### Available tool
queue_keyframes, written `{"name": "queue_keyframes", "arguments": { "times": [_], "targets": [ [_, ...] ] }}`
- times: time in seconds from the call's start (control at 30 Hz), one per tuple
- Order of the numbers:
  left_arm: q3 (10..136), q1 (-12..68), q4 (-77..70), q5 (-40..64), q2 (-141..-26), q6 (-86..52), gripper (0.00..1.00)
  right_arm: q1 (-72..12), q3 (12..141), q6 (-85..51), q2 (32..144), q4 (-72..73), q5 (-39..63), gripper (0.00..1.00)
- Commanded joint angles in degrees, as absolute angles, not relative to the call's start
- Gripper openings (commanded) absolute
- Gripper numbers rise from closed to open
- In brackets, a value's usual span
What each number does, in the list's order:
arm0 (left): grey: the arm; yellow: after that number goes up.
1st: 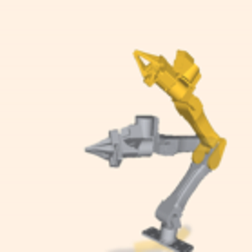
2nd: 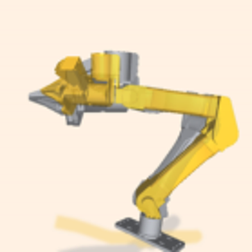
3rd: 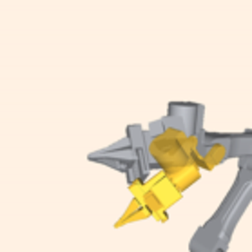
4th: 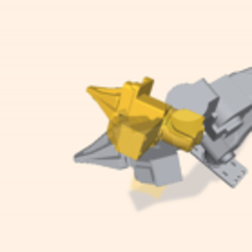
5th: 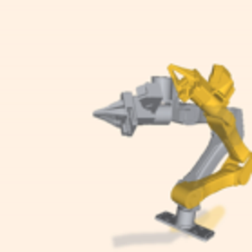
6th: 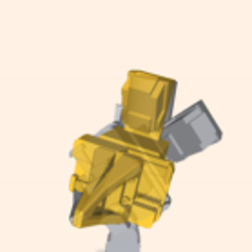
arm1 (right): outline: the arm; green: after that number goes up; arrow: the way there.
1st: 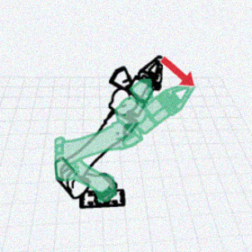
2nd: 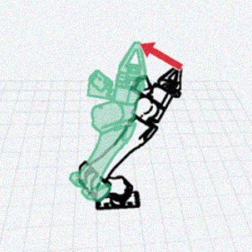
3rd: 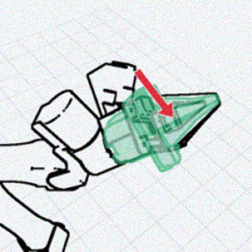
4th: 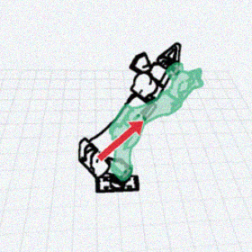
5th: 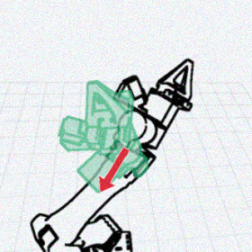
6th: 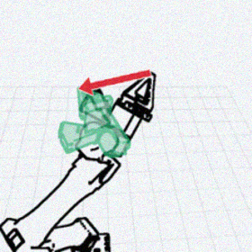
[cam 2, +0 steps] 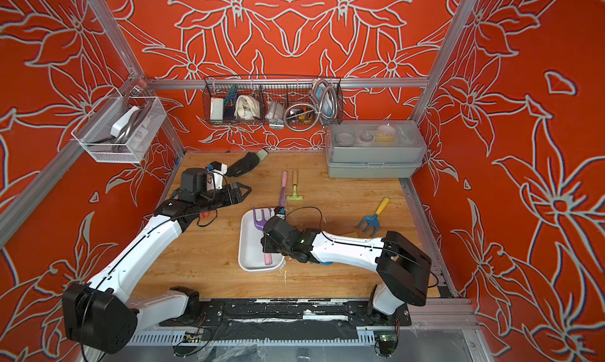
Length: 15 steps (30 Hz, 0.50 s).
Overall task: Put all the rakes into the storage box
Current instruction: Place the rake in the storage box.
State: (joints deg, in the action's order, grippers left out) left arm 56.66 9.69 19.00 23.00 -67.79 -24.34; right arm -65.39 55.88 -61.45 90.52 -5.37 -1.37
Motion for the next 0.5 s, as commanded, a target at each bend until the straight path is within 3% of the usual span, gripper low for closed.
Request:
{"name": "queue_keyframes", "arguments": {
  "times": [0.0, 0.27, 0.47],
  "targets": [
    [57.6, 9.4, 19.2, 23.1, -67.8, -24.3, 0.80, -66.2, 58.0, -63.5, 91.9, -3.2, -3.6, 0.00],
    [57.6, 9.4, 19.3, 22.9, -67.6, -24.2, 0.80, -66.2, 58.5, -63.9, 93.6, -2.2, -5.5, 0.04],
    [57.6, 9.4, 19.2, 23.0, -67.5, -24.2, 0.80, -66.1, 58.8, -64.1, 94.5, -1.7, -5.6, 0.13]
  ]
}}
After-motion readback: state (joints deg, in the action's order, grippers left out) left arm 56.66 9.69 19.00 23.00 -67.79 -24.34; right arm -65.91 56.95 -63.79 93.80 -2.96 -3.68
